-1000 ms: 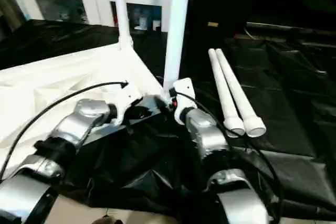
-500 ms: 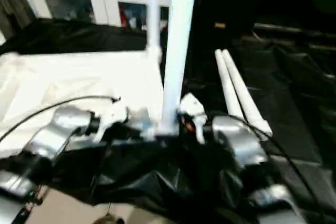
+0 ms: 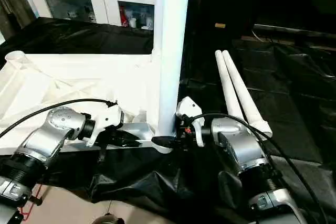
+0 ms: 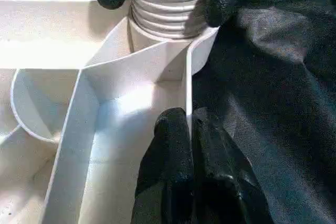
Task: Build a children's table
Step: Rotate leg to tighten
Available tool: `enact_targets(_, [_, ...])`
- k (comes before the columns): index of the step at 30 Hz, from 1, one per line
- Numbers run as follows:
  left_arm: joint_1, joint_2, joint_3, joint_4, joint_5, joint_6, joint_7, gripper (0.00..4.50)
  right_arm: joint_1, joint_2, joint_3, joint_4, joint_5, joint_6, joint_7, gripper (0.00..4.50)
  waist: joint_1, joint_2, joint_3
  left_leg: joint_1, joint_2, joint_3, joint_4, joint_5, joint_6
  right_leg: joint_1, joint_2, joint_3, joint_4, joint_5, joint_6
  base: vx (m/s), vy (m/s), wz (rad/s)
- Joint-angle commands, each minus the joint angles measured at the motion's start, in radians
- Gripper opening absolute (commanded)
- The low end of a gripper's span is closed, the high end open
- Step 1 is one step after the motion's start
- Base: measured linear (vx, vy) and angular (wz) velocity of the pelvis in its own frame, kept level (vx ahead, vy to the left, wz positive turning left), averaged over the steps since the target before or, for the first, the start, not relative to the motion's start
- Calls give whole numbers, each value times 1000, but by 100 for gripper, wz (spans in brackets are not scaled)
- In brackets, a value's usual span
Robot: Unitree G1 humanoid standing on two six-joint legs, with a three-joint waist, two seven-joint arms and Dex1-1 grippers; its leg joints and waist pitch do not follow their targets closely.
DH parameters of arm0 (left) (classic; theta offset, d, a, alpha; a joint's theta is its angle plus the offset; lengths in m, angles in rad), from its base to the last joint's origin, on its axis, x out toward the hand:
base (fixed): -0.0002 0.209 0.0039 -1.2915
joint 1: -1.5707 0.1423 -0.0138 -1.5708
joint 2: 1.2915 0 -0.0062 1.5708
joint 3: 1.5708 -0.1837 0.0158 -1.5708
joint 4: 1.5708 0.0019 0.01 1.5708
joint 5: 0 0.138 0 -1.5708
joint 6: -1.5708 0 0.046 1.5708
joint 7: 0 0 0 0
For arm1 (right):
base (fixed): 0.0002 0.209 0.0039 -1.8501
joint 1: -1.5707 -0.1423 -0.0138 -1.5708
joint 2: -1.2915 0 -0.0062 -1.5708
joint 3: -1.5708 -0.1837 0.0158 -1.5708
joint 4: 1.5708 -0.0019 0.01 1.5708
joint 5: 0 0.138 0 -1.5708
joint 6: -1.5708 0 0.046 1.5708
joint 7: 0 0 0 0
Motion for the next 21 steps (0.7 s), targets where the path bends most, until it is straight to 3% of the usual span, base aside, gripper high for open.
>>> enact_targets(1, [-37, -68, 16, 16, -19, 3, 75, 0, -1, 48, 13, 44, -36, -5, -94, 276, -4, -8, -60, 13, 44, -16, -69, -224, 23, 42, -91, 53, -85, -318, -152, 0, 0, 0])
enact_targets(4, [-60, -95, 28, 54, -8, 12, 133, 0, -16, 84, -6, 101, -64, -22, -202, 273, -9, -10, -60, 19, 40, -16, -68, -244, 5, 39, -92, 53, -93, -380, -137, 0, 0, 0])
enact_targets(5, [-102, -142, 50, 113, 4, 23, 229, 0, -47, 148, -50, 185, -73, -20, -357, 272, -9, -10, -60, 18, 40, -18, -68, -244, 4, 41, -94, 53, -94, -388, -134, 0, 0, 0])
enact_targets(6, [-124, -166, 60, 142, 10, 31, 279, 0, -63, 182, -77, 222, -68, -8, -431, 271, -17, -5, -55, 23, 38, -16, -69, -264, -3, 30, -91, 53, -100, -421, -134, 0, 0, 0])
enact_targets(7, [-144, -186, 67, 167, 15, 35, 319, 0, -78, 212, -101, 254, -63, -2, -497, 271, -19, -7, -56, 25, 35, -17, -67, -275, -9, 31, -92, 52, -102, -448, -130, 0, 0, 0])
enact_targets(8, [-155, -197, 71, 182, 18, 37, 342, 0, -87, 229, -115, 272, -59, 2, -535, 271, -21, -10, -61, 21, 35, -21, -68, -260, -15, 39, -96, 51, -101, -458, -119, 0, 0, 0])
enact_targets(12, [-215, -259, 95, 259, 34, 50, 470, 0, -136, 315, -162, 357, -56, -12, -692, 271, -26, -3, -66, 15, 37, -19, -68, -228, 0, 39, -91, 54, -93, -360, -127, 0, 0, 0])
enact_targets(17, [-255, -306, 103, 321, 52, 33, 528, 0, -196, 378, -170, 444, -86, -80, -764, 271, -25, -6, -70, 13, 39, -17, -67, -199, 6, 45, -91, 53, -83, -249, -161, 0, 0, 0])
enact_targets(19, [-251, -306, 96, 315, 54, 24, 518, 0, -199, 380, -162, 445, -91, -93, -753, 326, -24, -4, -70, 11, 38, -16, -66, -188, 17, 48, -93, 54, -79, -219, -170, 0, 0, 0])
enact_targets(21, [-229, -297, 77, 287, 51, 2, 471, 0, -198, 379, -163, 431, -73, -94, -702, 343, -23, -7, -68, 11, 38, -14, -65, -187, 30, 49, -91, 54, -80, -209, -176, 0, 0, 0])
